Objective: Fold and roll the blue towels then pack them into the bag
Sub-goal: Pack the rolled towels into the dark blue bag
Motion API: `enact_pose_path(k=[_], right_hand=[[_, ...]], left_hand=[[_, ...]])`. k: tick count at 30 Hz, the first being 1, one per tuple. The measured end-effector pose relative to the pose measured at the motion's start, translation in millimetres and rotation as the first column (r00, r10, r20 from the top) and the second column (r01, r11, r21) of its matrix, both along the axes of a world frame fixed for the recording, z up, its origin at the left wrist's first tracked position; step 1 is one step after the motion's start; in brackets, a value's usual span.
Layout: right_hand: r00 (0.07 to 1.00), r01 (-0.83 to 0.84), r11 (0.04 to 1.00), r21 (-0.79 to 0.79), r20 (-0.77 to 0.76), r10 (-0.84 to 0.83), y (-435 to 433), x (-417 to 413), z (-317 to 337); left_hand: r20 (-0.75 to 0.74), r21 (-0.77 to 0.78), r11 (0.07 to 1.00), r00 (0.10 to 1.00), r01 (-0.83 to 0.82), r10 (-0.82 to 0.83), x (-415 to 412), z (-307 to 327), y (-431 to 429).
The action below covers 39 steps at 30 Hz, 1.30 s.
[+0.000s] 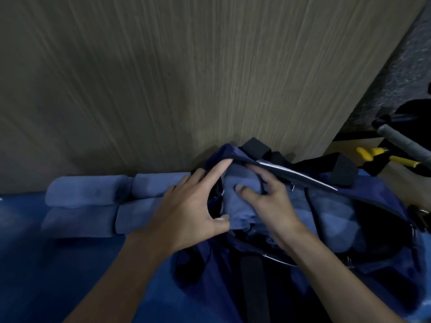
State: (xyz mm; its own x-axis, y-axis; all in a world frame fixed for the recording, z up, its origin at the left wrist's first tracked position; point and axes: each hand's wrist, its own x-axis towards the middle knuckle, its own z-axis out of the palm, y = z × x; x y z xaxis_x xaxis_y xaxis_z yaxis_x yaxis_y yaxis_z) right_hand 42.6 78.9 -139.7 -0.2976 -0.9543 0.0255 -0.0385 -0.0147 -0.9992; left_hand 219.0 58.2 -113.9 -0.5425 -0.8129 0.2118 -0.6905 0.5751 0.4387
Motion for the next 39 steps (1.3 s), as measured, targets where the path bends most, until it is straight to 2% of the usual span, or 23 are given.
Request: enact_pose_path(k=[3,6,8,11,12,15,17,19,22,24,25,27,29,32,36,39], right_hand=[[0.988,-0.04,0.997,0.071,-0.144,0.049,-4,4,-5],[0.935,-0.074,0.978,0.194,-0.329,0.135,-8,6,-6],[0.939,-0.049,0.98,0.194,-0.325,0.111,-11,5,-5],[0.986,-0.007,0.997,0.082,-0.166,0.02,-16,9,-5],[0.981,-0.013,0.997,0.074,-0.193,0.027,-19,10,-8],[0.895,-0.049,0.977,0.205,-0.424,0.134,-23,7,-22],[0.876,-0.033,0.962,0.273,-0.455,0.159,-23,6,-26],[0.841,0.0,0.97,0.242,-0.526,0.131,-19,6,-25],[0.666,0.09,0.994,0.069,-0.746,-0.008,-7,9,-21],[0.621,0.046,0.999,-0.008,-0.783,-0.035,-2,12,-20],[0.603,0.017,1.0,-0.006,-0.797,-0.015,-1,13,-22],[0.567,-0.019,0.995,0.097,-0.819,0.091,-3,11,-28],[0.564,-0.029,0.982,0.186,-0.808,0.17,-4,8,-33],[0.602,-0.032,0.978,0.205,-0.777,0.183,-4,7,-33],[0.617,0.014,0.993,0.119,-0.782,0.085,7,8,-23],[0.675,0.009,1.0,0.008,-0.738,0.0,25,11,-15]], left_hand=[[-0.031,0.083,0.996,0.999,0.018,-0.015,1,2,-2],[-0.025,0.091,0.996,1.0,0.02,-0.017,2,1,-2],[-0.045,0.098,0.995,0.999,0.022,-0.018,2,1,-1],[-0.062,0.099,0.995,0.998,0.019,-0.013,3,2,-1],[-0.071,0.101,0.995,0.997,0.015,-0.007,3,3,-1],[-0.063,0.109,0.994,0.998,0.007,0.0,4,3,-2],[-0.057,0.112,0.994,0.998,-0.002,0.009,5,3,-2],[-0.062,0.115,0.993,0.998,-0.007,0.014,4,3,-1],[-0.058,0.113,0.993,0.998,-0.011,0.017,4,3,0],[-0.06,0.119,0.993,0.998,-0.01,0.017,3,3,0],[-0.058,0.124,0.992,0.998,-0.008,0.015,3,2,0],[-0.045,0.134,0.991,0.999,-0.004,0.011,3,2,0],[-0.035,0.154,0.988,0.999,-0.003,0.008,4,2,0],[-0.052,0.18,0.984,0.999,-0.002,0.011,6,0,0],[-0.104,0.172,0.985,0.995,0.02,-0.002,8,-5,2],[-0.2,0.135,0.985,0.976,0.108,-0.08,15,-2,11]])
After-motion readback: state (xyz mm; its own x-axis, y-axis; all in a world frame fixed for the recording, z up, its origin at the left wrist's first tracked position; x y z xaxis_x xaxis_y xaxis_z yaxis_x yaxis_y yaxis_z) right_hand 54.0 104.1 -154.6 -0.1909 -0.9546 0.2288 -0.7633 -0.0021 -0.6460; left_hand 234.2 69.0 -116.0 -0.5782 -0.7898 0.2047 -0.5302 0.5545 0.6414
